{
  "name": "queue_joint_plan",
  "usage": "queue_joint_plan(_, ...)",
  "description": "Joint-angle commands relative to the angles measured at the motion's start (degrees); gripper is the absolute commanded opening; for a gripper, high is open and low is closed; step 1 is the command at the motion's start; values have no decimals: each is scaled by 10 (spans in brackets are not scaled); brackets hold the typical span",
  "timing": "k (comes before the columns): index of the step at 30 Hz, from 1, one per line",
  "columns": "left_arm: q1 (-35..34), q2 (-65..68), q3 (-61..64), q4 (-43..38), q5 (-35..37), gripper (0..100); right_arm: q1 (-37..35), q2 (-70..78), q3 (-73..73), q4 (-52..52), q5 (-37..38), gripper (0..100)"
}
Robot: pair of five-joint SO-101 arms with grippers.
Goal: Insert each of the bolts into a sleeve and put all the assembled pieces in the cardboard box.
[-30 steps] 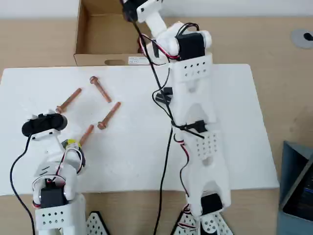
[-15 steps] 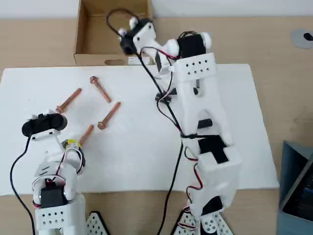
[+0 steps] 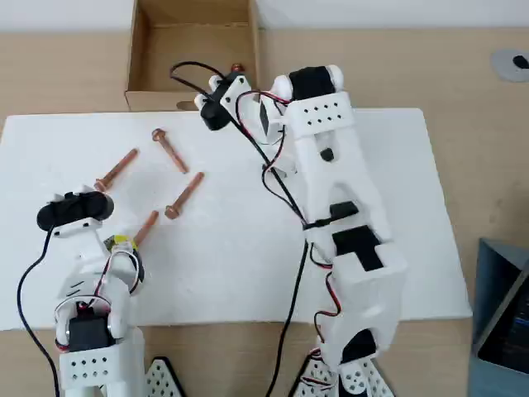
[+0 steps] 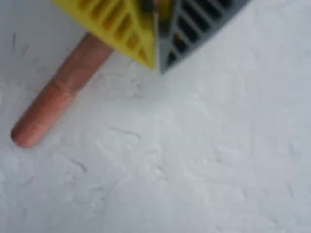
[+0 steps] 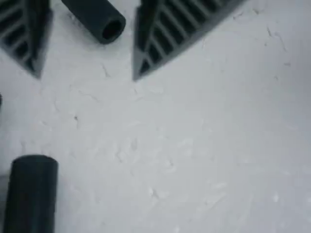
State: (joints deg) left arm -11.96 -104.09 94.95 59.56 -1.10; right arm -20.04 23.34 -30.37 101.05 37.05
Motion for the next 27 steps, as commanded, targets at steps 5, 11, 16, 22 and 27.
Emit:
queue_joint_plan(5,-8,-4,-3,-1,-3,3,9,37,0,-40,15,143)
queue_joint_plan(11,-8,-4,-3,-1,-3,3,10,85,0,-69,15,142)
queue_joint_plan(16,-8,-4,-3,-1,-3,3,8,106,0,-83,15,142)
queue_joint_plan(22,-8,-4,-3,-1,-3,3,8,131,0,-102,16,142)
queue_joint_plan(27,-8,-4,-3,-1,-3,3,8,157,0,-113,21,141)
